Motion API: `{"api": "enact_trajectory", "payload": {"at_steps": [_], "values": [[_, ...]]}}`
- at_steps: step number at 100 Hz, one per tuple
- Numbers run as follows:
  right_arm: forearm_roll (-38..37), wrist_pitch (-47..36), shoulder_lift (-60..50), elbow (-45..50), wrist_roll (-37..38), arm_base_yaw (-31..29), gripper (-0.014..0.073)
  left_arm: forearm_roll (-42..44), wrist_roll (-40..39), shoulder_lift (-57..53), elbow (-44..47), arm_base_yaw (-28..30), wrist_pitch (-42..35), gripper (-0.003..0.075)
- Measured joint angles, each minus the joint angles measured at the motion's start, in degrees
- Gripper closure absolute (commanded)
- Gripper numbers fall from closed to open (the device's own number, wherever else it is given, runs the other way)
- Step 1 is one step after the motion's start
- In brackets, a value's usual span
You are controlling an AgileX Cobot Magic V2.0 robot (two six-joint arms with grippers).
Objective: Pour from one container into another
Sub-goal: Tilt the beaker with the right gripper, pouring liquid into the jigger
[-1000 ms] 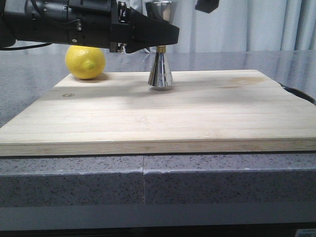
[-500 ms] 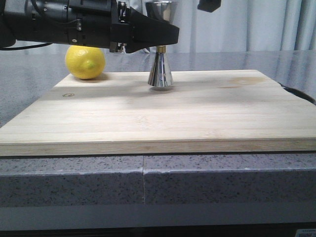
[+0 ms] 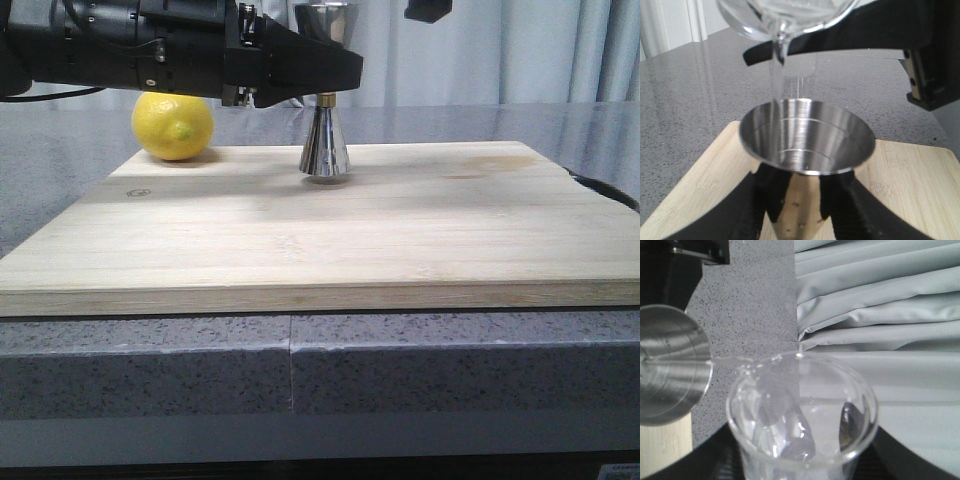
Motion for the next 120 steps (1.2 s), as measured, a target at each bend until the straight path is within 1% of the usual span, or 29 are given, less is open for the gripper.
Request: {"api": "enact_trajectory", "payload": {"at_steps": [22,120], "values": [[-1.83,-1.00,0.00,0.00,0.00,0.00,0.0313,0.00,0.00,0.00,0.00,0.00,0.00,0.0460],[-3.98,-1.48,0.00,0.00,0.00,0.00,0.0313,0.00,0.00,0.00,0.00,0.00,0.00,0.0460]]}}
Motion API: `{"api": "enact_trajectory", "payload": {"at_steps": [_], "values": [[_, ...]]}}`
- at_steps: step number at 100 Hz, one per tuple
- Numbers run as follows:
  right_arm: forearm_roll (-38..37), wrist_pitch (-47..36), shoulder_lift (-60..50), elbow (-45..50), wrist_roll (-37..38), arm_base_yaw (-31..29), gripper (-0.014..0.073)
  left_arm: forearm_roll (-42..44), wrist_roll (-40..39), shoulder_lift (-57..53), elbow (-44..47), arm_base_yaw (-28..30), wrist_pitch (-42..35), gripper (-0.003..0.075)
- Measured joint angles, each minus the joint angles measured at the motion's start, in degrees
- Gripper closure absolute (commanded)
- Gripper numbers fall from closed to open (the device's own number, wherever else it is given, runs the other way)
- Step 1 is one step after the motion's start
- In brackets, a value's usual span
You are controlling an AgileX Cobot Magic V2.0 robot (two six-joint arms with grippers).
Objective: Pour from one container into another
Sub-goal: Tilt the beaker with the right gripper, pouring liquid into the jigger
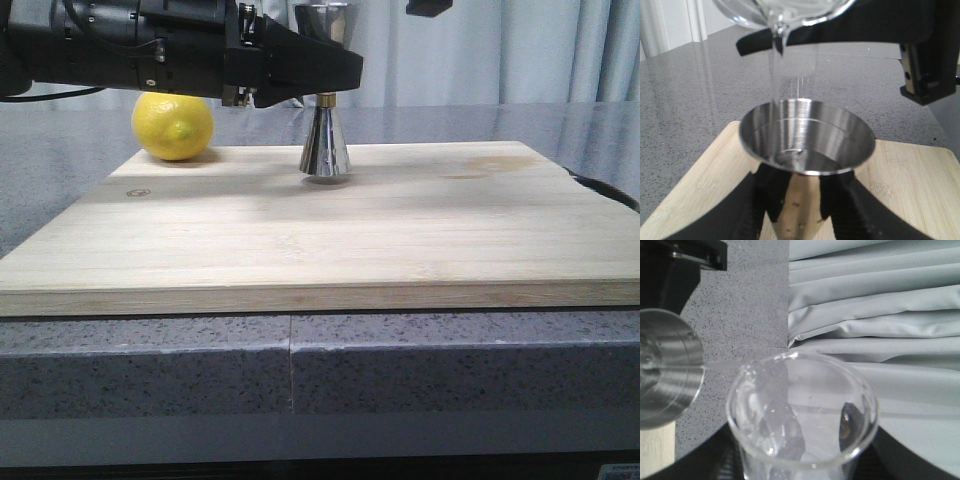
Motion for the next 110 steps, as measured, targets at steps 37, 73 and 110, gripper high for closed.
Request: {"api": "enact_trajectory", "payload": {"at_steps": [37,73,110], "values": [[0.00,0.00,0.00,0.00,0.00,0.00,0.0313,0.00,0.00,0.00,0.00,0.00,0.00,0.0460],[-0.73,-0.04,0.00,0.00,0.00,0.00,0.0313,0.00,0.00,0.00,0.00,0.00,0.00,0.0460],[-4.73,-0.53,0.00,0.00,0.00,0.00,0.0313,0.00,0.00,0.00,0.00,0.00,0.00,0.0460]]}}
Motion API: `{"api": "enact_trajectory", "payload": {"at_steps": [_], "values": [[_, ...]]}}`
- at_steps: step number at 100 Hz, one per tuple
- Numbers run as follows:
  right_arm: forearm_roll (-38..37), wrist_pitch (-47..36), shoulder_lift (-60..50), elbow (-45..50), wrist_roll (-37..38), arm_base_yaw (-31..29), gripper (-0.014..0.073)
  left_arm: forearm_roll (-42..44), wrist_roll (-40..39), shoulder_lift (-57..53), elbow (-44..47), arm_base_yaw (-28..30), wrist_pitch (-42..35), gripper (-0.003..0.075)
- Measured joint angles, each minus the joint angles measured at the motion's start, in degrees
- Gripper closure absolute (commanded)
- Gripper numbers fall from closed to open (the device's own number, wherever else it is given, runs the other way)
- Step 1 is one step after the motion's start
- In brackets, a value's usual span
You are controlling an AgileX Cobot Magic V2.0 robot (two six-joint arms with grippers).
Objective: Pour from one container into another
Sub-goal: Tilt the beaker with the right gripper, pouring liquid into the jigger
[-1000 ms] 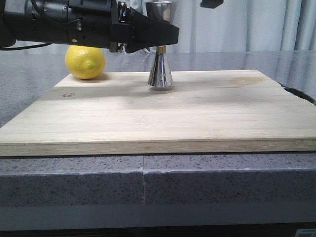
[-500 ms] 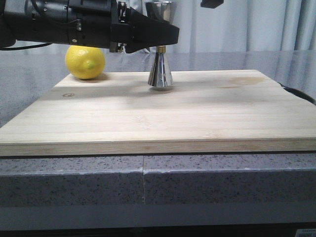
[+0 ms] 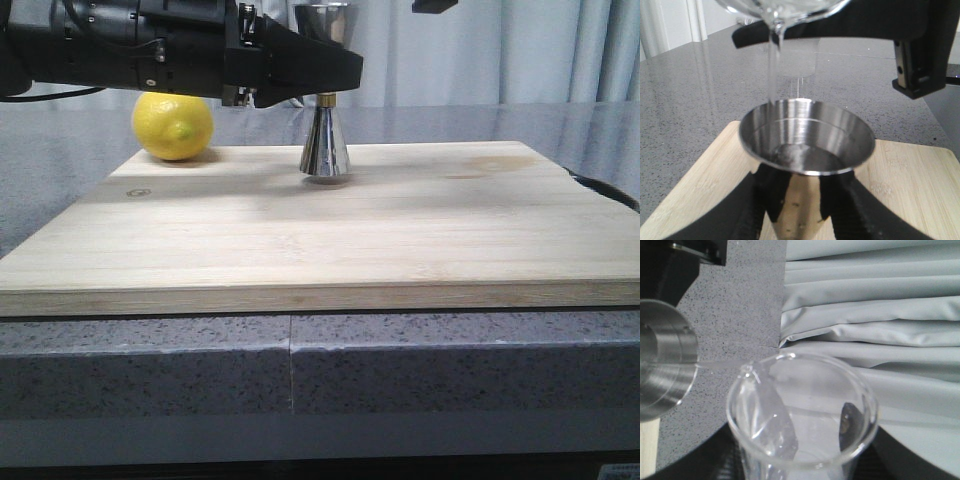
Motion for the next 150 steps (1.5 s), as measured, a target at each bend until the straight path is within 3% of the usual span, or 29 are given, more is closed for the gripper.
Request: {"api": "enact_trajectory", "payload": {"at_steps": [116,150], "values": [[-3.64,-0.80,0.00,0.00,0.11,0.00,0.0313,0.00,0.00,0.00,0.00,0.00,0.00,0.0460],[1.91,2.66,0.00,0.00,18.20,0.00,0.0313,0.00,0.00,0.00,0.00,0.00,0.00,0.0460]]}}
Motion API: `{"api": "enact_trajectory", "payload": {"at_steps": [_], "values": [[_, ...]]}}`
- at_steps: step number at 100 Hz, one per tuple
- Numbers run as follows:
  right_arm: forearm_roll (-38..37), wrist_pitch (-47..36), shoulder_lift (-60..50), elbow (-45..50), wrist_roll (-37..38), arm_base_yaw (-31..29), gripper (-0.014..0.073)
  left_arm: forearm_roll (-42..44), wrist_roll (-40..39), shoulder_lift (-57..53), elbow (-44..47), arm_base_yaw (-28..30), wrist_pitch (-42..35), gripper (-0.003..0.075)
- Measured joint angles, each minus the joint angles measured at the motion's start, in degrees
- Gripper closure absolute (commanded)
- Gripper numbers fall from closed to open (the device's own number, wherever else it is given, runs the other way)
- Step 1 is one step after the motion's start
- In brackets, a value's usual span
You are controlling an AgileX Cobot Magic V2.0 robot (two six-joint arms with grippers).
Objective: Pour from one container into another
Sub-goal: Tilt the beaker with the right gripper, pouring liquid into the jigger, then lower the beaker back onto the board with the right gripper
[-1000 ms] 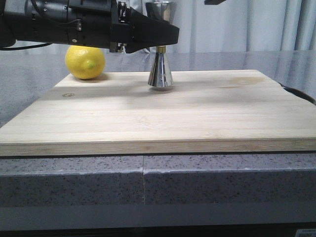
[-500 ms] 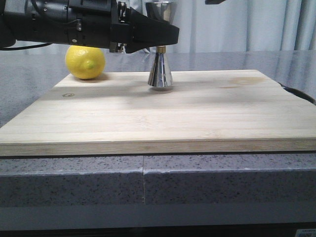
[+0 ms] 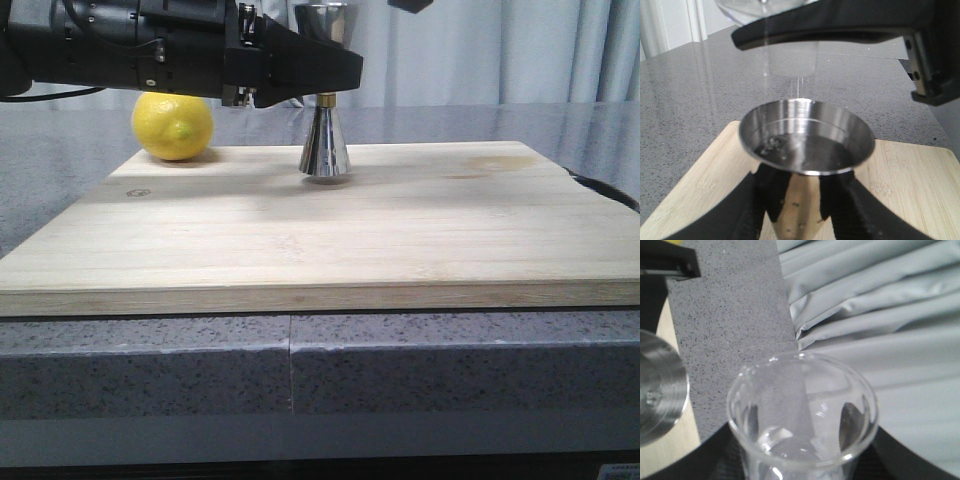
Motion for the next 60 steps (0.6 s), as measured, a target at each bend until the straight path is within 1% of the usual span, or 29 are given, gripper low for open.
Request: {"api": "enact_trajectory", "payload": {"at_steps": [8,13,28,39,60], "values": [[0.25,1.31,0.00,0.00,5.76,-0.32,0.0313,0.00,0.00,0.00,0.00,0.00,0.00,0.0460],[0.36,1.70,-0.35,0.00,10.78,-0.78,0.0313,0.00,0.00,0.00,0.00,0.00,0.00,0.0460],[0.78,1.69,-2.69,1.04,24.90,-4.35,0.0313,0.00,0.00,0.00,0.00,0.00,0.00,0.0460],[0.83,-0.77,-5.28,4.27,33.64,-7.38,0.0313,0.00,0.00,0.00,0.00,0.00,0.00,0.0460],[0.83,-9.35,-9.28,14.49,44.13,-12.97,0.0313,0.00,0.00,0.00,0.00,0.00,0.00,0.0460]]}}
